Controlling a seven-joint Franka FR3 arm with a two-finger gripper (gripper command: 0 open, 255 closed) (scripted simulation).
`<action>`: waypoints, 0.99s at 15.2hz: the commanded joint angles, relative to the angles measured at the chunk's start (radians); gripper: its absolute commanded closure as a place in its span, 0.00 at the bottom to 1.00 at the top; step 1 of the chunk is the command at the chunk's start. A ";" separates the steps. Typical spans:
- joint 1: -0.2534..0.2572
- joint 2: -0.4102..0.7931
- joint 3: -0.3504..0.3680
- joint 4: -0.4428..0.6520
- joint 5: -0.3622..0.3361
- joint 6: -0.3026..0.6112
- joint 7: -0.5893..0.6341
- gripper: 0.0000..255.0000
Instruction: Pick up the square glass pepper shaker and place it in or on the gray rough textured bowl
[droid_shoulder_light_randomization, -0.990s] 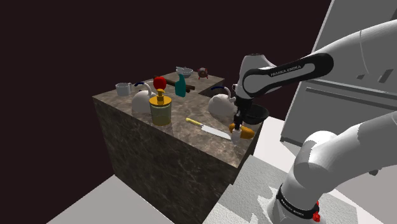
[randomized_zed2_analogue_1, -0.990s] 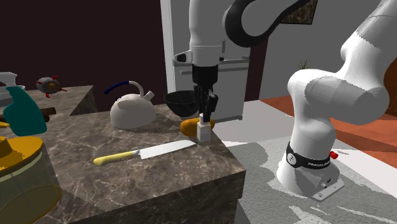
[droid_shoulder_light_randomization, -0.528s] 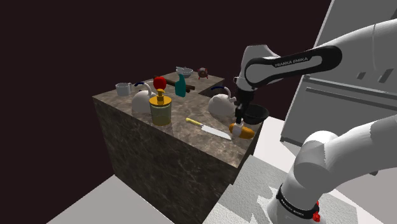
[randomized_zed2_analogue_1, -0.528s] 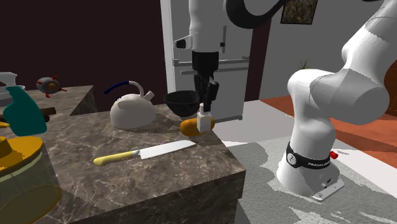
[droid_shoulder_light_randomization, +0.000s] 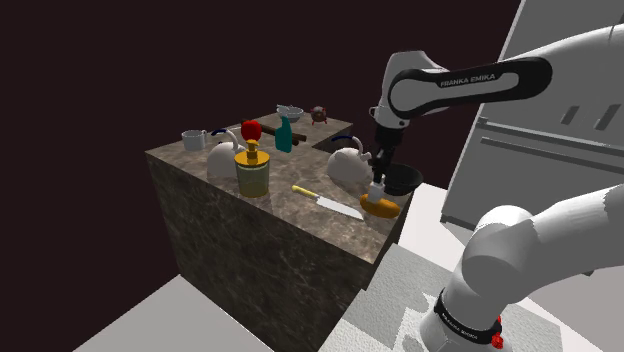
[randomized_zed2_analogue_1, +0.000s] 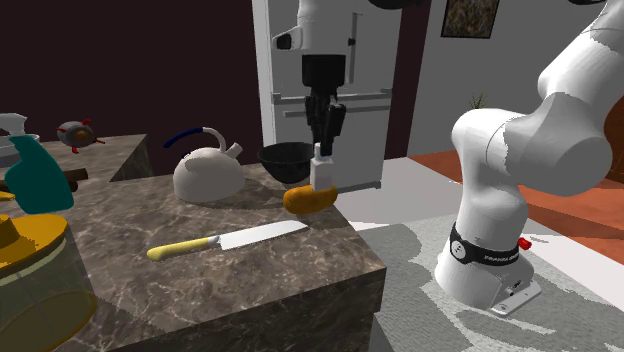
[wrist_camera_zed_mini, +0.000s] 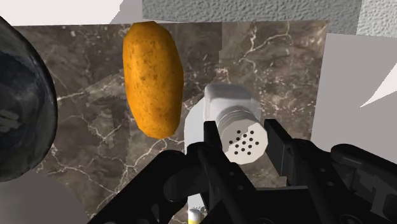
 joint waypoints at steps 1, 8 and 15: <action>0.001 0.000 0.002 0.028 0.003 -0.029 -0.003 1.00; 0.006 -0.005 0.014 0.119 0.014 -0.124 -0.005 1.00; -0.009 0.048 -0.043 0.228 -0.009 -0.174 -0.078 1.00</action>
